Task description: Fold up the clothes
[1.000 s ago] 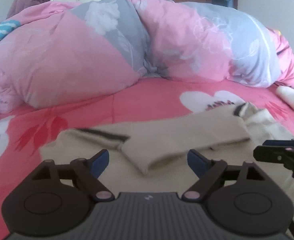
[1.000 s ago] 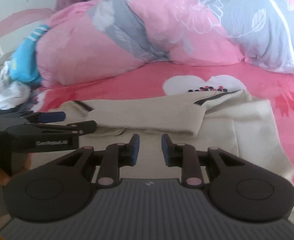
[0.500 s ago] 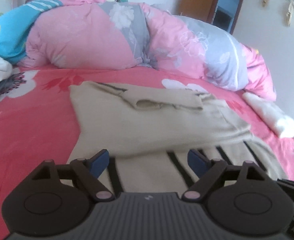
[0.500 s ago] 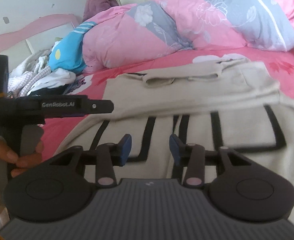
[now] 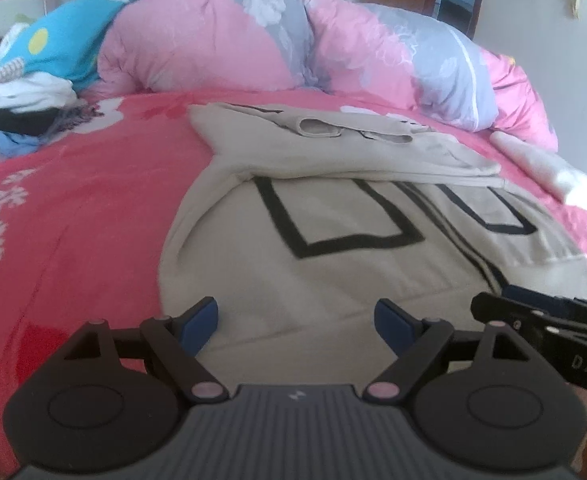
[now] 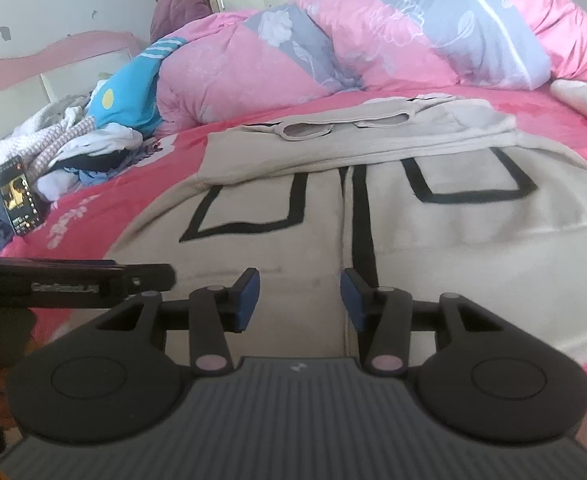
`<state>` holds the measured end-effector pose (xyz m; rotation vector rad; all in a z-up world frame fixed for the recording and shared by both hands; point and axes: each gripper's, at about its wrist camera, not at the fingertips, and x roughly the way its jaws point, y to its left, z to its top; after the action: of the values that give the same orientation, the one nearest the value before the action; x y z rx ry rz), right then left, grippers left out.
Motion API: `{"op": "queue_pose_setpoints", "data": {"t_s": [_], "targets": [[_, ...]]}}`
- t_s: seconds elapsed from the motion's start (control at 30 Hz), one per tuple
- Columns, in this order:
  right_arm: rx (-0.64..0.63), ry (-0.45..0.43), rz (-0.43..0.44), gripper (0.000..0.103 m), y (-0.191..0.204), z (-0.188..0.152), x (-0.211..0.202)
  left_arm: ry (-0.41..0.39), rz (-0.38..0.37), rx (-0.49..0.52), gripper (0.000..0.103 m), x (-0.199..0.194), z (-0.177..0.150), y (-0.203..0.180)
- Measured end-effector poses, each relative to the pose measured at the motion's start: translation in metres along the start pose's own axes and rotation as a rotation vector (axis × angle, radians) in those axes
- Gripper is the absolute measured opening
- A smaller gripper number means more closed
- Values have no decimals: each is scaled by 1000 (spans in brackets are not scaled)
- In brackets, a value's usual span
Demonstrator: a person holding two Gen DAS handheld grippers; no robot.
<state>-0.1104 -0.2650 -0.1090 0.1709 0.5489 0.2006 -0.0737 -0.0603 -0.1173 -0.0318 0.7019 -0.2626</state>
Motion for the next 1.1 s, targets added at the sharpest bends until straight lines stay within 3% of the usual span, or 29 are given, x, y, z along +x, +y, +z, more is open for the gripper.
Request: {"op": "queue_pose_setpoints", "data": {"t_s": [0.13,0.37,0.5,0.63,0.77,0.97,1.03,1.1], "targets": [[-10,-12,2,46,2,-7,-6,-54,12,7,87,-25,-12,4],[3,-37,25,46,1,-16,-21,-42,33,-6,85,-56,-36,28],[22,-64,39,47,0,-15,-29,-47,7,-28,76,-65,-45,39],[35,-74,61,47,1,-14,-34,-63,-74,-72,63,-68,-45,45],[57,-80,94,47,0,-15,-38,-29,-141,-103,52,-60,-47,47],[350,-10,321,47,-27,-26,-29,52,-212,-242,38,-46,-56,66],[460,28,409,47,-35,-32,-23,58,-213,-264,24,-45,-58,69],[570,83,498,47,-37,-42,-14,60,-219,-288,16,-45,-61,72]]}}
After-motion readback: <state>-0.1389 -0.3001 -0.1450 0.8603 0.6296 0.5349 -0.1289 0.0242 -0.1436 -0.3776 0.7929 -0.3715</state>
